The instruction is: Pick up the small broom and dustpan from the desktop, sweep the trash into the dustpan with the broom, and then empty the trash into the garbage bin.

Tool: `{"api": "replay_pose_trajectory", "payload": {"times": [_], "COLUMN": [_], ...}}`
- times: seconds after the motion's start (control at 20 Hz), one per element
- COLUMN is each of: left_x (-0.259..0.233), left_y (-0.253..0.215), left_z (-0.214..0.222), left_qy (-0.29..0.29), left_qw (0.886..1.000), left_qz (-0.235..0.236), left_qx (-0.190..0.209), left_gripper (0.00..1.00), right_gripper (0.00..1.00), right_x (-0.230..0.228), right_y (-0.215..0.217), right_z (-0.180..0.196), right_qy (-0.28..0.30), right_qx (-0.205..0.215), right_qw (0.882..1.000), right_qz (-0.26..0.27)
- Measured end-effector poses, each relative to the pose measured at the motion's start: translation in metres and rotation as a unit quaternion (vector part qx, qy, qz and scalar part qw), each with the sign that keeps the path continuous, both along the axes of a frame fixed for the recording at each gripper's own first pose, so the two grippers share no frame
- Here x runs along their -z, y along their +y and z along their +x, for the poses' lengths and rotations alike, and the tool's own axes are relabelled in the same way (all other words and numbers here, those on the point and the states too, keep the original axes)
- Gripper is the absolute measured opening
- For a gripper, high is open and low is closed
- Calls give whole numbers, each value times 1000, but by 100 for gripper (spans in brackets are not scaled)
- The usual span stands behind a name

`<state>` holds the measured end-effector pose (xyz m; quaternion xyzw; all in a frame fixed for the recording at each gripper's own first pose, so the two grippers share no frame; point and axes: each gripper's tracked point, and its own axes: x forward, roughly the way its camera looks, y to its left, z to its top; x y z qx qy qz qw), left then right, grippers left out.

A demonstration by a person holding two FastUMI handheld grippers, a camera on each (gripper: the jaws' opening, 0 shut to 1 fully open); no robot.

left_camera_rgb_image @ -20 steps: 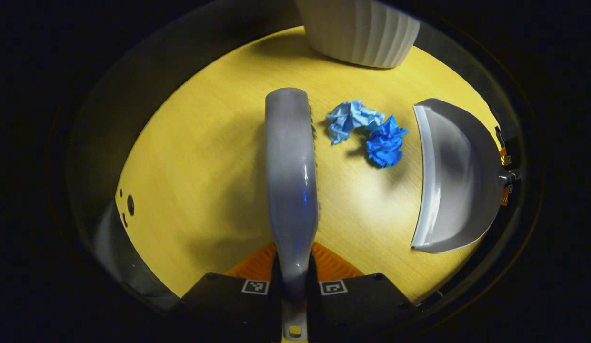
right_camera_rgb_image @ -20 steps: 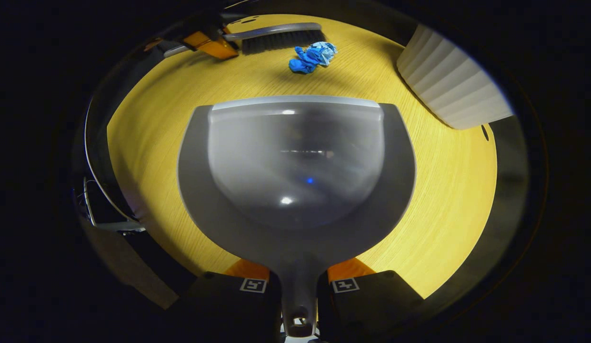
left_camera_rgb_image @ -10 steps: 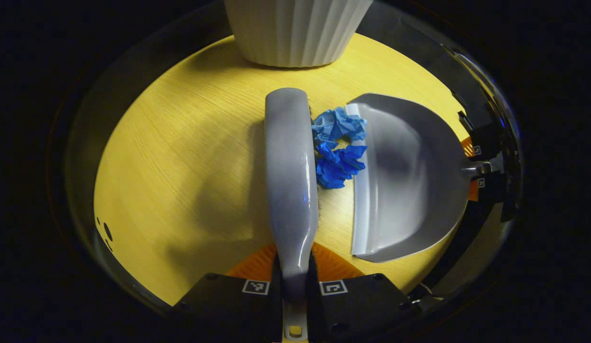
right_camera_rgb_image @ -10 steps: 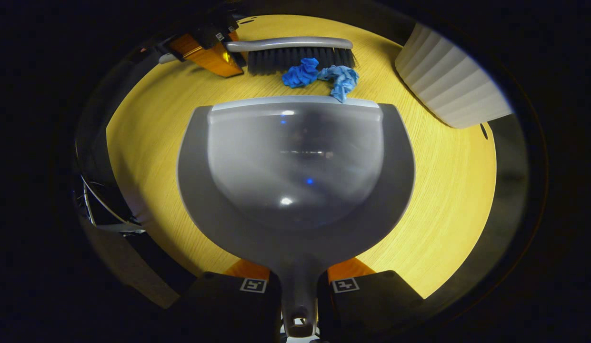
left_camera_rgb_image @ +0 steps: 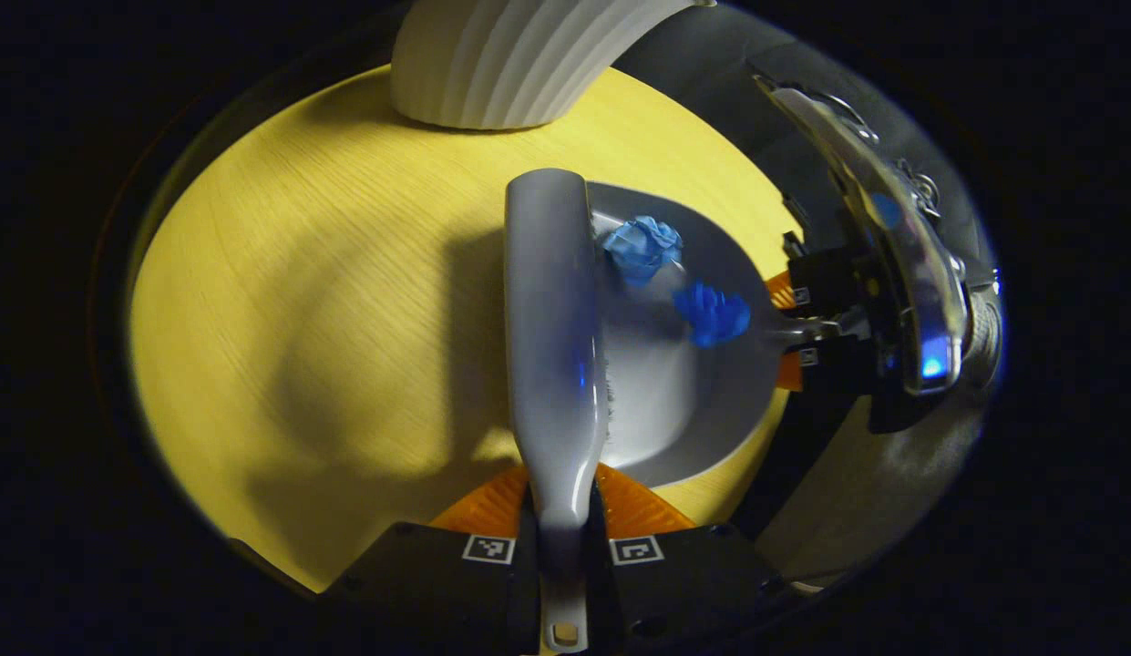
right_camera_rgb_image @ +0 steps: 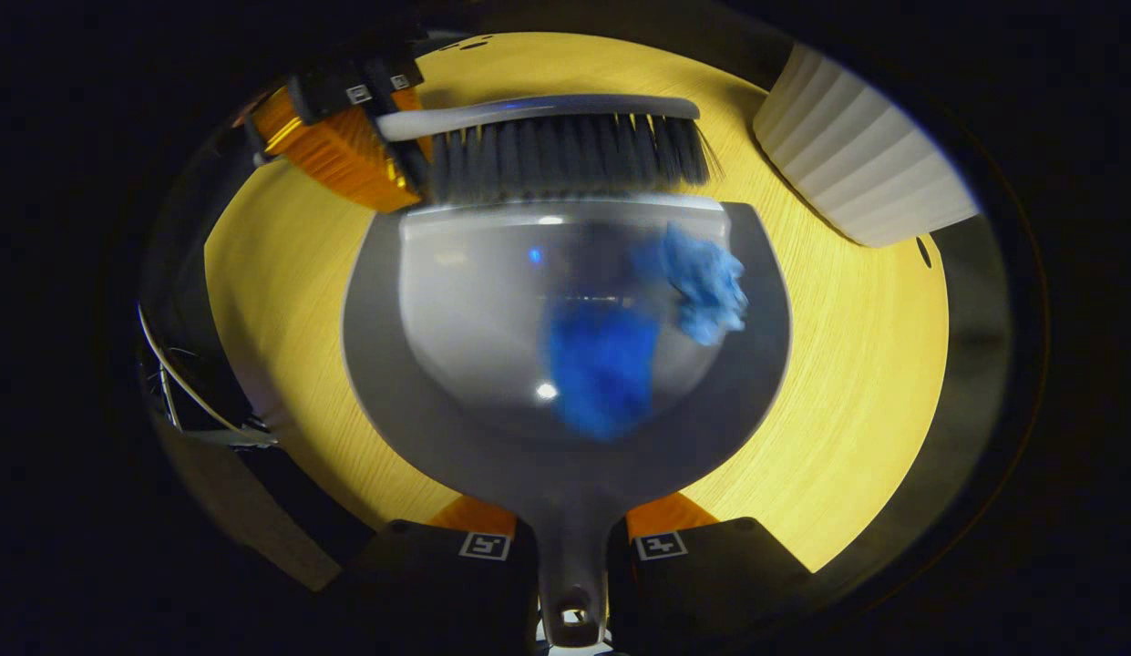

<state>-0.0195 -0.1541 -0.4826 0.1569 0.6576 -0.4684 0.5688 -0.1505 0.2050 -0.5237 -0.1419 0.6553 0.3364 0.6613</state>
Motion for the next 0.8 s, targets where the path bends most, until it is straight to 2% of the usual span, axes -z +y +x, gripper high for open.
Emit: {"api": "replay_pose_trajectory", "payload": {"times": [0.1,0.15,0.3,0.5,0.6,0.65,0.8], "left_x": [4,5,9,30,43,53,50], "left_y": [4,5,18,67,77,78,68], "left_z": [6,11,29,55,51,43,42], "left_qy": [-16,-29,-83,-129,-145,-143,-142], "left_qw": [1000,999,995,983,974,972,972], "left_qz": [7,14,37,105,147,160,152], "left_qx": [1,-7,-30,-80,-94,-100,-114], "left_gripper": [27,24,23,24,27,24,24], "right_gripper": [34,35,35,35,35,35,33], "right_x": [0,0,0,0,1,-3,1], "right_y": [-2,-1,1,2,3,1,2], "right_z": [1,1,2,4,6,6,4], "right_qy": [-4,-5,-11,-21,-28,-31,-25], "right_qx": [-3,-1,6,12,23,34,48], "right_qw": [1000,1000,1000,1000,999,999,998], "right_qz": [2,4,10,16,17,15,11]}}
